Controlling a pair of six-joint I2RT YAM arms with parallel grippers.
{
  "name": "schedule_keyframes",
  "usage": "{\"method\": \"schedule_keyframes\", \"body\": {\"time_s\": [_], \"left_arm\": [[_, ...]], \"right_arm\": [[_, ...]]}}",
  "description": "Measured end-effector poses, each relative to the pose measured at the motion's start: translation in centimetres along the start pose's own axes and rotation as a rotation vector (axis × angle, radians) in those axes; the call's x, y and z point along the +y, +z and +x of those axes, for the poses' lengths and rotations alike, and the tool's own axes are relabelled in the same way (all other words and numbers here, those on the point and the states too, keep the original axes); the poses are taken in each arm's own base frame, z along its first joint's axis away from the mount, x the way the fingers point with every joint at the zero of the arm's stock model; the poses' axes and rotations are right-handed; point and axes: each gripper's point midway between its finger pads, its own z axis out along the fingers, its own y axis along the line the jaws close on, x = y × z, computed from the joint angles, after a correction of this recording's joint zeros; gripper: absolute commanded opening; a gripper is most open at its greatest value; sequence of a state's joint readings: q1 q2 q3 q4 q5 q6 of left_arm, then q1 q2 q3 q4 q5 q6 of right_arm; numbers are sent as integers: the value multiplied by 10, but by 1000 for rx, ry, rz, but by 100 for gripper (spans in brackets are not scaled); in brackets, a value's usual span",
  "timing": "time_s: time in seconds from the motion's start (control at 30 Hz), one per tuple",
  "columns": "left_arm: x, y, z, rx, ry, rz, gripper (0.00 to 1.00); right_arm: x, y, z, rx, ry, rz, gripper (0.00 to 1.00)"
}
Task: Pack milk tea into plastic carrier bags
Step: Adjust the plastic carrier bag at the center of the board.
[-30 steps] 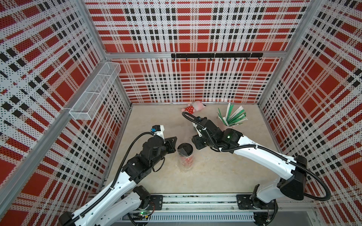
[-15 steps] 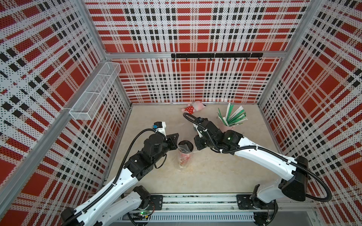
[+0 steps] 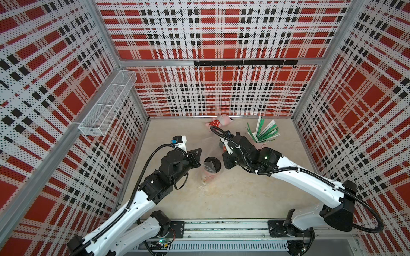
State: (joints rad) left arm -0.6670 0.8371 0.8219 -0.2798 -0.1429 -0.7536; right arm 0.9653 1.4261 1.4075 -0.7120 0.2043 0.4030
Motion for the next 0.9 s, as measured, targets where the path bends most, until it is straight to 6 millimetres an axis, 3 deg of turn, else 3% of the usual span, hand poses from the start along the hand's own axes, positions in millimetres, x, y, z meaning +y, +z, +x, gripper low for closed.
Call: {"method": "schedule_keyframes", "body": {"time_s": [0.37, 0.57, 0.9], "left_arm": [[-7, -5, -12, -53, -27, 30, 0], [-3, 4, -6, -29, -12, 15, 0], [1, 12, 9, 13, -80, 58, 0]], "right_arm": [[-2, -8, -10, -26, -10, -1, 1], [0, -21, -26, -19, 49, 9, 0], [0, -20, -11, 113, 130, 36, 0]]}}
